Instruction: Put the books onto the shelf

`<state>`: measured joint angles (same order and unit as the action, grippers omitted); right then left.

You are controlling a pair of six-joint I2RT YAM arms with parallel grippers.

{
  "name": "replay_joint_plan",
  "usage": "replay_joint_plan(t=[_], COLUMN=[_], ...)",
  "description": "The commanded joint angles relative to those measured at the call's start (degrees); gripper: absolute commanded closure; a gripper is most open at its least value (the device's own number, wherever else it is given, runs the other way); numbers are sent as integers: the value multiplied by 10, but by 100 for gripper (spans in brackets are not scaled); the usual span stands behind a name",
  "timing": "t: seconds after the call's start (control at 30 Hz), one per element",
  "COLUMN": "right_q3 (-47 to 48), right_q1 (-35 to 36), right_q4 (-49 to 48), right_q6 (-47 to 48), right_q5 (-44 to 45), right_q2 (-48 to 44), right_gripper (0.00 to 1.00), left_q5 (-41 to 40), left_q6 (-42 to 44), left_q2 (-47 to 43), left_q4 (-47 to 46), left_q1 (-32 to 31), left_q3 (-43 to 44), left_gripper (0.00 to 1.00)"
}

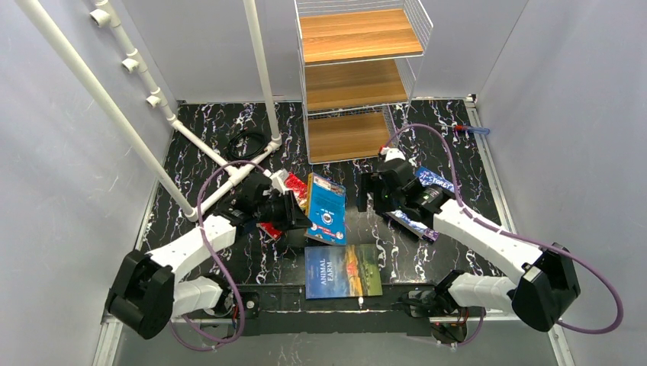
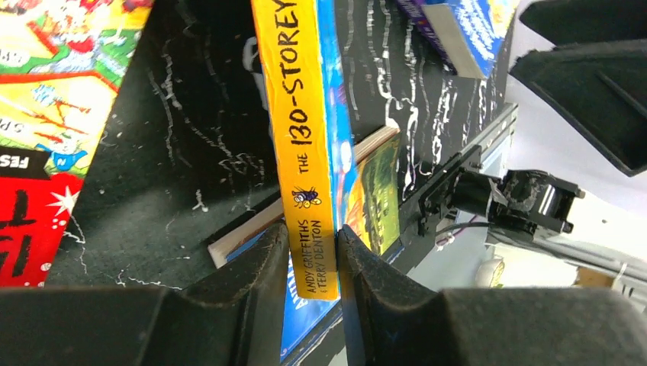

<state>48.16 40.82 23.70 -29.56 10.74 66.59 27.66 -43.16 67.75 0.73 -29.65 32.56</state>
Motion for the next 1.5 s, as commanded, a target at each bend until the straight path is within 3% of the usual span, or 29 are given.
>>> replay_joint_plan(t=[0.0,0.27,0.47,0.7,0.93,1.1,1.3,1.4,1.47], right_q3=[91,178,190,167,170,144,118,103,91], right_q1=[45,82,87,87,88,88,88,88,88], right_q4=[49,67,74,121,147,128,115,115,108], right_q6=[-54,-182,-300,-391,-411,-425,-432,-428,-422], right_q5=[76,106,108,65,41,23,12,15,16], right_q2=[24,70,92,95,131,137,123,112,101], right_gripper=[1,1,8,8,9,21,41,61,83], left_q5=[35,-4,-71,-167,-219,-252,-291,-314,-325], left_q6=[79,142,173,200,227,254,259,253,250], left_q2=[-44,-22,5,-16,-21,-13,-14,-24,-37], left_q4=[42,124,134,121,88,77,79,87,94], left_q1=[-10,-45,-106,-171,-223,-264,-281,-281,-281], left_q3=[55,155,181,168,152,153,152,155,159], left_gripper=[100,100,100,100,100,100,100,100,100])
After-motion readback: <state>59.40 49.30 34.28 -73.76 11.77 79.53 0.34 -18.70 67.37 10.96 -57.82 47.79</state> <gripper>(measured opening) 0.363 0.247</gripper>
